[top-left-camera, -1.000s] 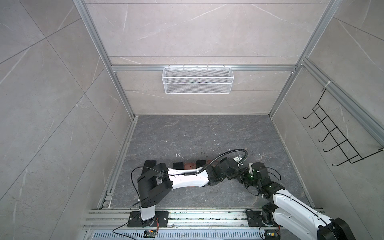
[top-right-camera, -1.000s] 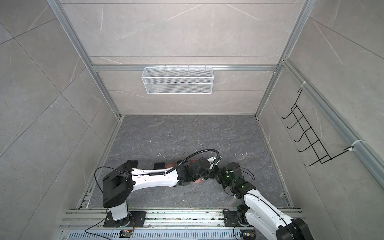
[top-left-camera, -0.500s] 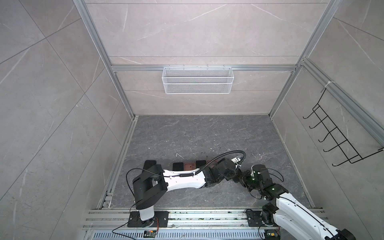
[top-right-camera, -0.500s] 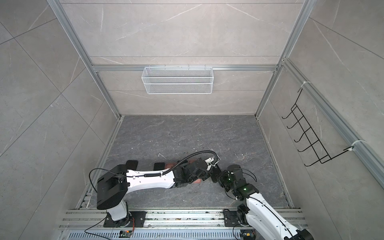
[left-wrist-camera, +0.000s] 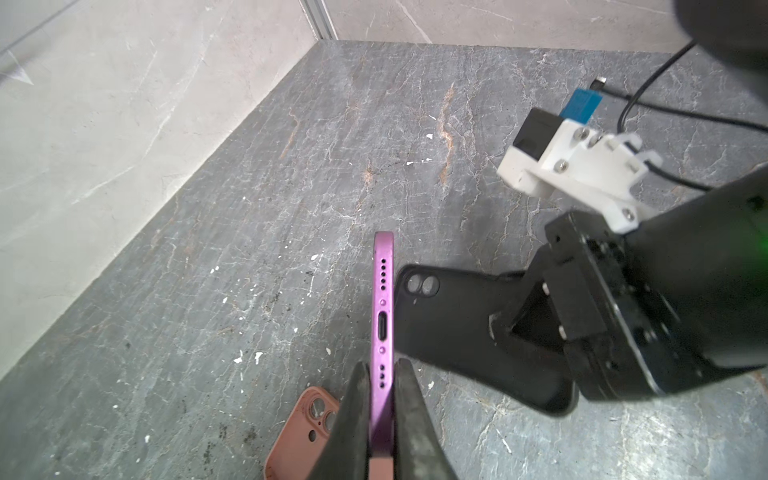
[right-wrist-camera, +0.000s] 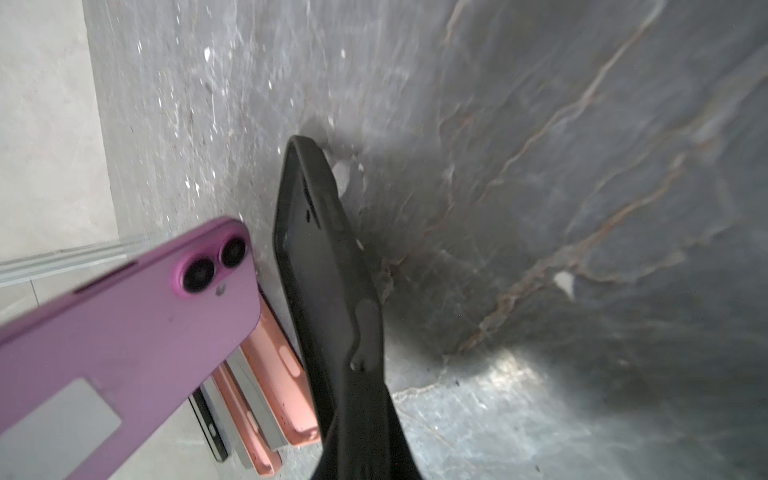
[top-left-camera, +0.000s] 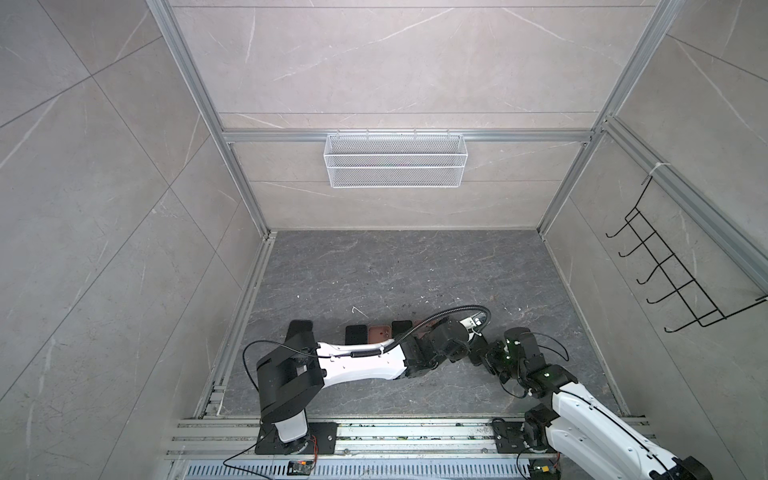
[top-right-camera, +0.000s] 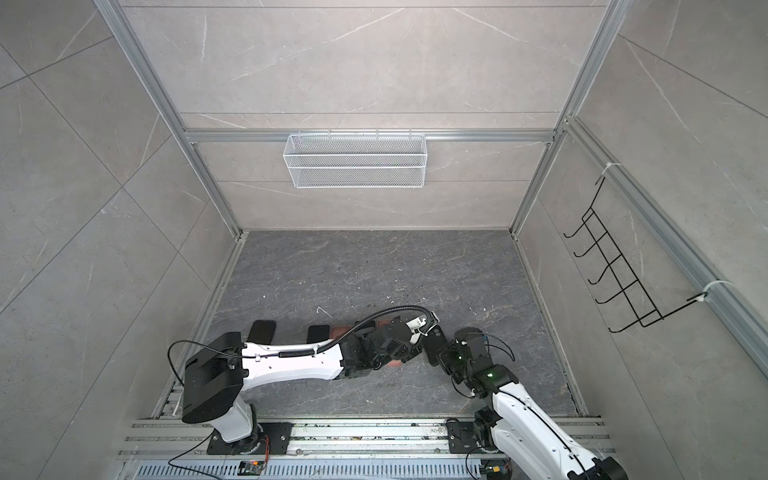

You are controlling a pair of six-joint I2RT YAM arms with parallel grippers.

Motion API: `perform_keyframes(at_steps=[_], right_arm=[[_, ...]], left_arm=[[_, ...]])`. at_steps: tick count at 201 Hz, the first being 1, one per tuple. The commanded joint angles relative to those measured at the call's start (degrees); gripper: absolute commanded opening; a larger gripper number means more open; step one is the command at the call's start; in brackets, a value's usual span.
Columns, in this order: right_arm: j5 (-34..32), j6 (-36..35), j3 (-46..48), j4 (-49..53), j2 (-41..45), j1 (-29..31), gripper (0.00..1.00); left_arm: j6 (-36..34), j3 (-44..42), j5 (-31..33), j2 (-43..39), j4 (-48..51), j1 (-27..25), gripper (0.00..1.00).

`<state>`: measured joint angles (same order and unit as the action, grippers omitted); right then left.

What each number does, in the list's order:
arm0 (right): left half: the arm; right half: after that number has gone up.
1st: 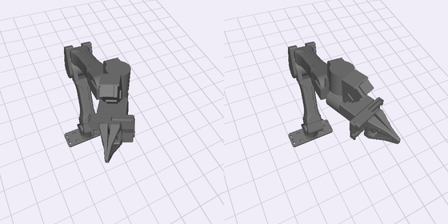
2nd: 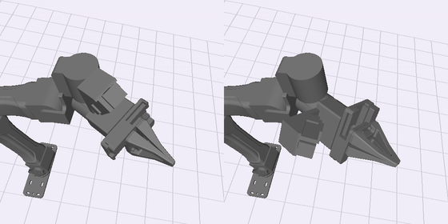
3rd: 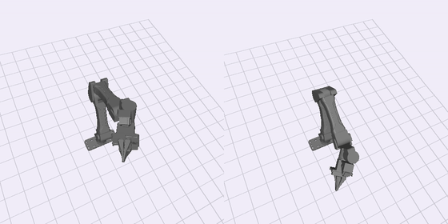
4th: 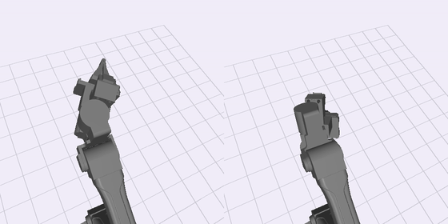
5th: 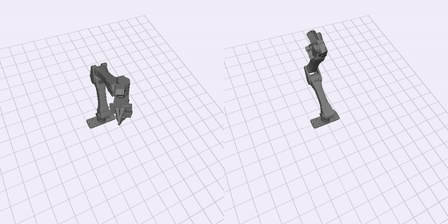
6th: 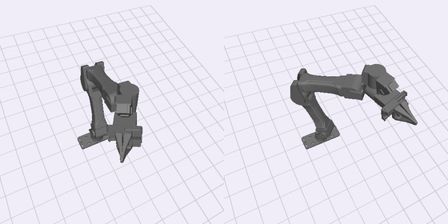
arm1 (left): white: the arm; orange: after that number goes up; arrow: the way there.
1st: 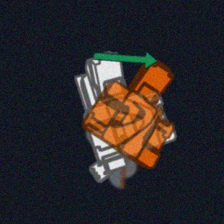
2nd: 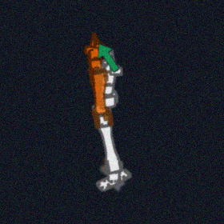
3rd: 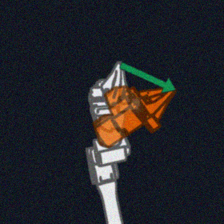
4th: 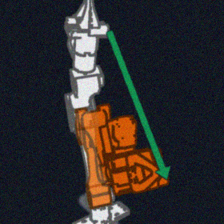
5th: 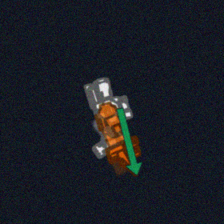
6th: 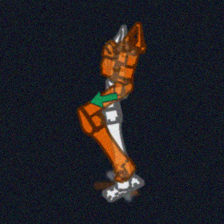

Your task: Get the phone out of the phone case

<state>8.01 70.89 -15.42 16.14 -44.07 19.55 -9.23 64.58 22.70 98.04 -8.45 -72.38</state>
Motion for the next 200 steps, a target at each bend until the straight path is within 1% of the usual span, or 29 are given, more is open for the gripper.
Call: perform_keyframes(at_steps=[1,29,58,72,77,98,101,118,151,183,200], right_arm=[[-3.44,-3.31,-2.99,6.26,0.83,-2.54,0.09],[-1.38,-6.80,-6.46,7.94,-0.53,-6.59,0.10],[2.79,-9.36,-8.96,7.94,-2.54,-9.92,0.11],[4.85,-9.46,-9.66,7.72,-3.07,-11.17,0.12],[5.42,-11.09,-9.86,7.72,-3.31,-11.49,0.12],[7.41,-12.32,-10.05,7.62,-4.53,-12.47,0.13],[7.67,-12.42,-9.90,7.47,-4.72,-12.59,0.13],[9.19,-12.49,-9.15,6.45,-5.55,-13.10,0.14],[10.32,-12.36,-8.04,5.04,-6.64,-13.43,0.14],[9.70,-12.27,-7.74,5.39,-6.46,-13.55,0.15],[9.20,-12.25,-7.70,5.69,-6.29,-13.65,0.16]], left_arm=[[-4.90,-0.21,3.13,-3.26,-3.47,-0.88,0.00],[-9.62,-0.30,3.29,-0.36,-5.95,-1.09,0.00],[-15.51,0.60,4.12,3.03,-8.07,-1.27,0.00],[-17.43,0.21,4.12,4.18,-9.01,-1.41,0.00],[-17.88,0.19,4.11,4.59,-8.90,-1.53,0.00],[-21.16,-0.15,4.11,6.55,-8.69,-3.03,0.00],[-21.50,-0.22,5.59,6.93,-8.53,-3.30,0.00],[-23.81,-0.80,7.32,8.28,-8.44,-4.42,0.00],[-24.28,-2.45,7.97,9.25,-8.46,-4.71,0.00],[-24.75,-4.06,7.10,10.04,-8.27,-5.40,0.00],[-24.70,-3.95,7.77,11.29,-7.32,-5.50,0.00]])
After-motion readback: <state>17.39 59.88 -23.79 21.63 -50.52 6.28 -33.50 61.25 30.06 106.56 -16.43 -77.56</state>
